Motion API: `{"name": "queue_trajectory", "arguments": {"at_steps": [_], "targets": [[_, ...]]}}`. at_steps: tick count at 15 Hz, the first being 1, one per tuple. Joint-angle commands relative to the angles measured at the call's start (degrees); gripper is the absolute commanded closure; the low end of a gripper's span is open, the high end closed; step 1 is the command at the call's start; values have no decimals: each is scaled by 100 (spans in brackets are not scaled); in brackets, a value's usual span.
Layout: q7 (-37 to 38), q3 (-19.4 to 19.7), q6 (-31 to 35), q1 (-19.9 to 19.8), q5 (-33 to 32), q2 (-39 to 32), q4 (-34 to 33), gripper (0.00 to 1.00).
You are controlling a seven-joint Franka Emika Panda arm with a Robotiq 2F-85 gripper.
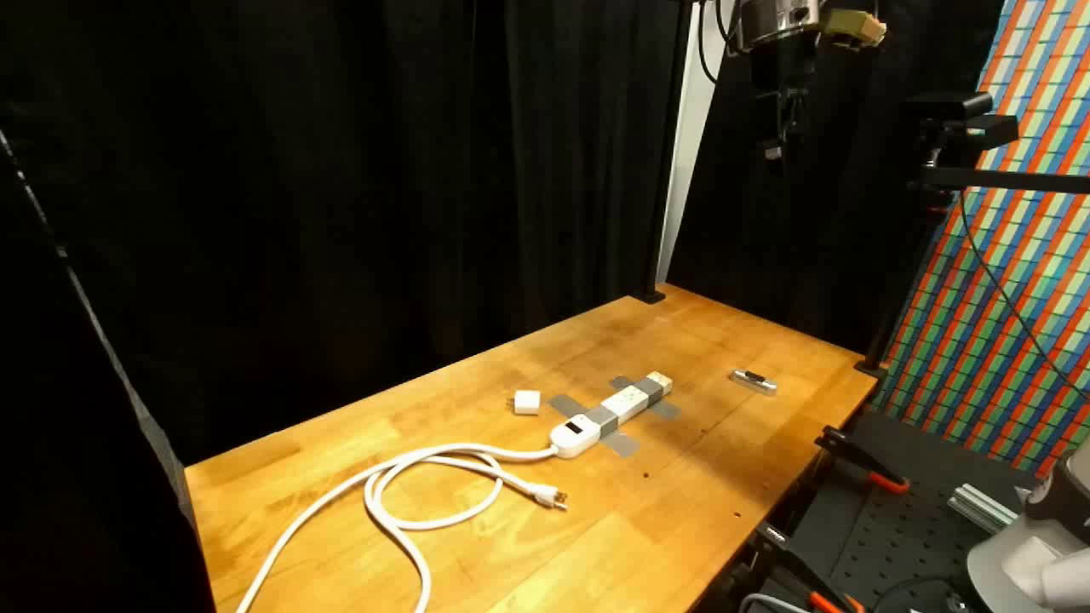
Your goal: Plug the charger head into the extension cable
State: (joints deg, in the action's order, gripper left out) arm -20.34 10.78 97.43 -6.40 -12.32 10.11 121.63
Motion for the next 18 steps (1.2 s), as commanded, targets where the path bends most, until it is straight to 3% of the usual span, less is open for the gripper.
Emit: {"name": "queue_trajectory", "arguments": {"at_steps": [1, 7, 8, 12, 18], "targets": [[-5, -34, -1, -36, 7, -8, -18, 0], [-5, -34, -2, -35, 7, 7, -52, 0], [-43, 42, 259, -23, 457, -132, -30, 0], [-27, -16, 2107, 55, 1703, -619, 732, 0], [-1257, -524, 5023, 123, 3553, -1635, 1709, 0]]}}
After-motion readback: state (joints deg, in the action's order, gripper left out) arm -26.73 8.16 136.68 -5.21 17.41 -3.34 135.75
